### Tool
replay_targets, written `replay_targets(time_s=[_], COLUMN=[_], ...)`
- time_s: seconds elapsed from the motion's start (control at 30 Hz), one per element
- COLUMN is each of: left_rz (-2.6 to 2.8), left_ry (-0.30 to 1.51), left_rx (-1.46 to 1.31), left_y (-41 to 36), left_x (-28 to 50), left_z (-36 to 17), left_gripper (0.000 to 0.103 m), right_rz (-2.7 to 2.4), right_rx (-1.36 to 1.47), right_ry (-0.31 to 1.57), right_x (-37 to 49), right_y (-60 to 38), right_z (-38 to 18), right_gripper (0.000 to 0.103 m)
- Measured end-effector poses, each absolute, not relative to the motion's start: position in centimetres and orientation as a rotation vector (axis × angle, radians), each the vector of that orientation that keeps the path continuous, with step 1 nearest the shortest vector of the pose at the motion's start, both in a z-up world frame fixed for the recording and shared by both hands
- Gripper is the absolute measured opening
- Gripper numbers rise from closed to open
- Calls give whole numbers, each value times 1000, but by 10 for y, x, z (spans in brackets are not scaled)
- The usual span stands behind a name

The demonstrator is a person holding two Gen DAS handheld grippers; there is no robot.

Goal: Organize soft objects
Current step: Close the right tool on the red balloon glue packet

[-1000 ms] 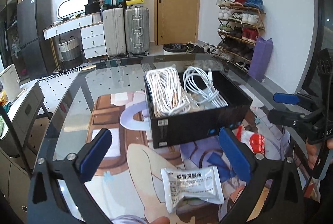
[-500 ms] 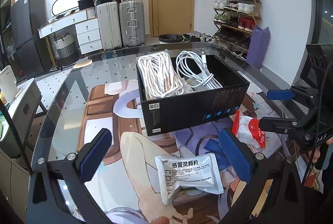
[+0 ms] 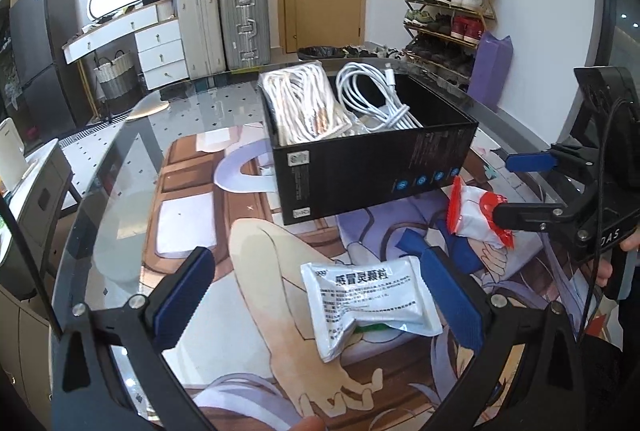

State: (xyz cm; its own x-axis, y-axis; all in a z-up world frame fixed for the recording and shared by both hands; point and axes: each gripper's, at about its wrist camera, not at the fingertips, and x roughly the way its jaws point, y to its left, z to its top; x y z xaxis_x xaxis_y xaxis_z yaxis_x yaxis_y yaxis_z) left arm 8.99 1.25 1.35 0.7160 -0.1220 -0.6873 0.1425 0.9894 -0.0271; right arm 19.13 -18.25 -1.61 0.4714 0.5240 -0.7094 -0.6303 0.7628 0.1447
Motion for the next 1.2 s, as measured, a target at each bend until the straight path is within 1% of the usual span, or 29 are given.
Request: replay_targets(time_s=[0.63, 0.97, 1.2], left_rz=[-232, -184, -175], left_ry=[881, 945, 955], left_rx=[89, 73, 77], left_y=[-12, -8, -10], left_x=[94, 103, 106], left_z=[-12, -22, -24], left_gripper=[103, 103, 103], right_rz=[689, 651, 641], right_rx=[-202, -302, -293], right_ry=[915, 891, 889], right_x=[196, 185, 186], right_y=[-174, -157, -155], right_z=[-43, -53, -53], right_gripper=[102, 102, 102])
